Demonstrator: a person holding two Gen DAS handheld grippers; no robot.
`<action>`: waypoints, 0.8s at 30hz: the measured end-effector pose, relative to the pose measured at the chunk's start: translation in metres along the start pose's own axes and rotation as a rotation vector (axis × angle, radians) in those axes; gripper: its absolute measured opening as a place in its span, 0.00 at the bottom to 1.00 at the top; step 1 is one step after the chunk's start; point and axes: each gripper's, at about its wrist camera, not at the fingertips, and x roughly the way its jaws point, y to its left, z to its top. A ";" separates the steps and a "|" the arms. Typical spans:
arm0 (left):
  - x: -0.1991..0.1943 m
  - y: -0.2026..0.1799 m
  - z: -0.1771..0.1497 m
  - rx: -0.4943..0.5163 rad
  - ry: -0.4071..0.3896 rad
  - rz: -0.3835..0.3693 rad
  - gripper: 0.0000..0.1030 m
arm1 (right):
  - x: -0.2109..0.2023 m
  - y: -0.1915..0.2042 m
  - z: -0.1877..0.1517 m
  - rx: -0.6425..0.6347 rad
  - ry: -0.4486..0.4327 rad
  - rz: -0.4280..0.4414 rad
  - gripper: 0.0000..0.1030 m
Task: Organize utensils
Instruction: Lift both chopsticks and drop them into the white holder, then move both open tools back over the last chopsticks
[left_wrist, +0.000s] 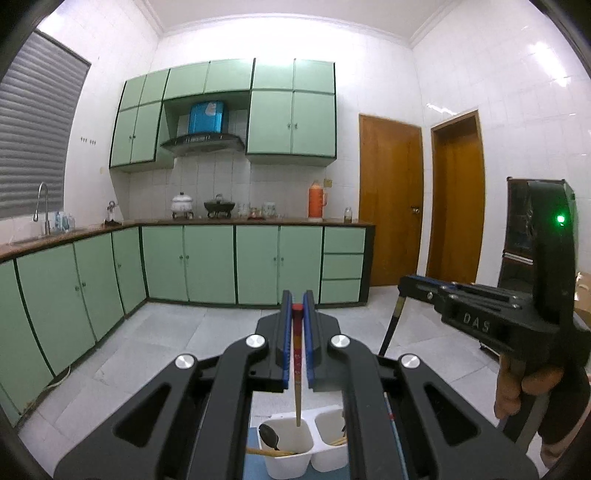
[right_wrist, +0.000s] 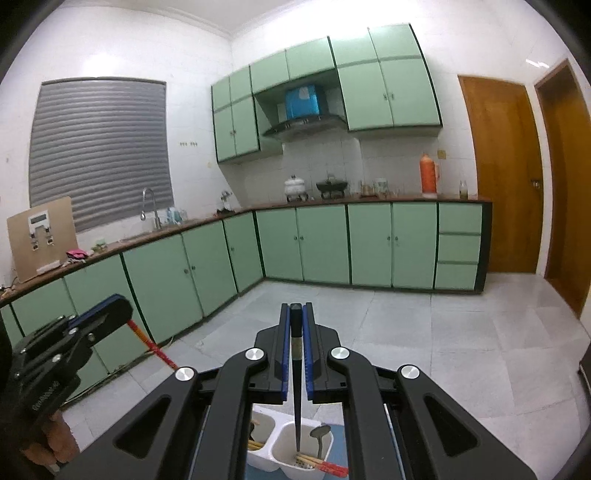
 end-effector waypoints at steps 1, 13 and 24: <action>0.011 0.001 -0.006 -0.005 0.017 0.002 0.05 | 0.007 -0.002 -0.006 0.006 0.015 -0.003 0.06; 0.044 0.023 -0.071 -0.018 0.178 -0.002 0.13 | 0.018 0.002 -0.062 0.012 0.110 0.021 0.12; -0.052 0.021 -0.099 -0.003 0.108 -0.007 0.53 | -0.070 -0.010 -0.113 0.094 0.049 -0.034 0.43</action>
